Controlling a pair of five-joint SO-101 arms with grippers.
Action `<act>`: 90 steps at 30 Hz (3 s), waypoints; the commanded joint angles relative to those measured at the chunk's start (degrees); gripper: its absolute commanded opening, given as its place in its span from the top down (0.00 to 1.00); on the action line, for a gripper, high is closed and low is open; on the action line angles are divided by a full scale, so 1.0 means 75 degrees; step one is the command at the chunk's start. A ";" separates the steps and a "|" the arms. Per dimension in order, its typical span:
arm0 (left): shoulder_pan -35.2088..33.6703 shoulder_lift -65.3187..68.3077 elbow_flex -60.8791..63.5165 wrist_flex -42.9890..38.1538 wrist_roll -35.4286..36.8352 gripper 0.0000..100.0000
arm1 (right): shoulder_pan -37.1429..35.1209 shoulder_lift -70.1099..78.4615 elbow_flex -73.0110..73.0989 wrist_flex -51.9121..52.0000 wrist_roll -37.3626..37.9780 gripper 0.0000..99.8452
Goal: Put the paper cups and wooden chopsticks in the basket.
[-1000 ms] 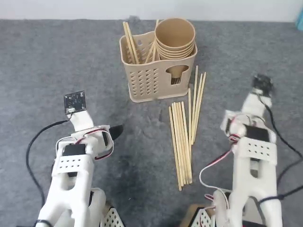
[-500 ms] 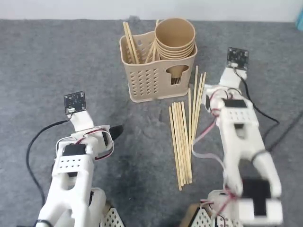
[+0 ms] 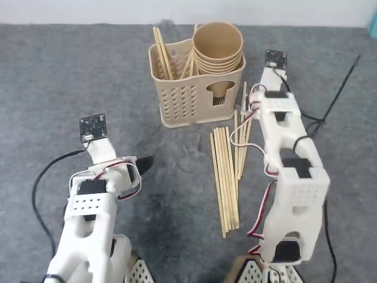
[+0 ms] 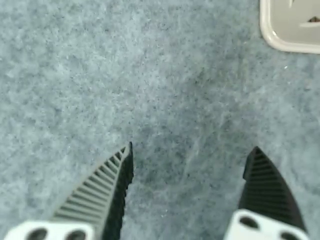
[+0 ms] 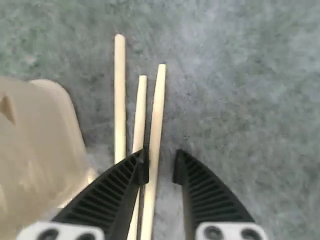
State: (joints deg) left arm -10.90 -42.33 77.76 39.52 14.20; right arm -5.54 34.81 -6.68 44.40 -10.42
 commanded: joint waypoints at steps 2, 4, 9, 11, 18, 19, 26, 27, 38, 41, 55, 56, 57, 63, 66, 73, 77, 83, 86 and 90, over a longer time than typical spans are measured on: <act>0.0035 -0.0211 -0.0064 -0.0223 -0.0023 0.66 | -0.0029 0.0568 -0.1242 0.0580 -0.0047 0.91; 0.0035 -0.0211 -0.0064 -0.0223 -0.0023 0.66 | 0.0006 0.0803 -0.1500 0.0733 -0.0047 0.93; 0.0035 -0.0211 -0.0064 -0.0223 -0.0023 0.66 | 0.0029 0.0932 -0.1864 0.1506 -0.0070 1.00; 0.0035 -0.0211 -0.0064 -0.0223 -0.0023 0.66 | 0.0029 0.0850 -0.1981 0.2045 -0.0082 0.99; 0.0035 -0.0211 -0.0076 -0.0223 -0.0023 0.66 | 0.0205 -0.0510 -0.2098 0.4085 -0.0094 0.99; 0.0035 -0.0211 -0.0076 -0.0223 -0.0023 0.66 | 0.0240 -0.0768 -0.2098 0.4355 -0.0094 0.99; 0.0035 -0.0211 -0.0053 -0.0375 -0.0012 0.66 | 0.0451 -0.2268 -0.2075 0.6406 -0.0035 0.99; 0.0035 -0.0211 -0.0053 -0.0375 -0.0012 0.66 | 0.0533 -0.2397 -0.2075 0.6593 -0.0035 0.99; 0.0023 -0.0211 -0.0041 -0.0375 -0.0012 0.66 | 0.0475 -0.4988 -0.0821 0.7367 -0.0035 0.99; 0.0023 -0.0211 -0.0041 -0.0363 -0.0012 0.66 | 0.0229 -0.6101 0.0152 0.6734 -0.0035 0.99; 0.0012 -0.0211 -0.0041 -0.0363 -0.0012 0.66 | -0.0697 -0.9278 0.1512 0.3405 -0.0094 0.99; 0.0012 -0.0211 -0.0041 -0.0363 -0.0012 0.66 | -0.0967 -0.9489 0.1512 0.3147 -0.0094 0.99; 0.0000 -0.0211 -0.0041 -0.0363 -0.0012 0.66 | -0.1237 -0.9700 0.1512 0.2866 -0.0094 0.99; -0.0012 -0.0211 -0.0029 -0.0352 0.0000 0.66 | -0.2737 -1.0473 0.1582 0.0920 -0.0094 0.99; -0.0012 -0.0211 -0.0029 -0.0352 0.0012 0.66 | -0.3335 -1.0415 0.1770 -0.0334 -0.0047 0.99; -0.0023 -0.0211 -0.0018 -0.0340 0.0023 0.66 | -0.3663 -0.9055 0.2110 -0.3628 -0.0023 0.99; -0.0023 -0.0211 -0.0018 -0.0340 0.0023 0.66 | -0.3393 -0.8035 0.1782 -0.5257 0.0656 0.99; -0.0023 -0.0211 -0.0018 -0.0340 0.0023 0.66 | -0.2983 -0.6511 0.0727 -0.5914 0.1102 0.99; -0.0023 -0.0211 -0.0018 -0.0340 0.0023 0.66 | -0.2772 -0.5761 0.0281 -0.5914 0.1078 0.99; -0.0023 -0.0211 -0.0018 -0.0340 0.0012 0.66 | -0.2538 -0.4870 0.0012 -0.5949 0.1067 0.99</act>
State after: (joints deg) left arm -10.90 -42.33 77.76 38.02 14.20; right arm -26.37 -3.69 -2.29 1.41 -3.21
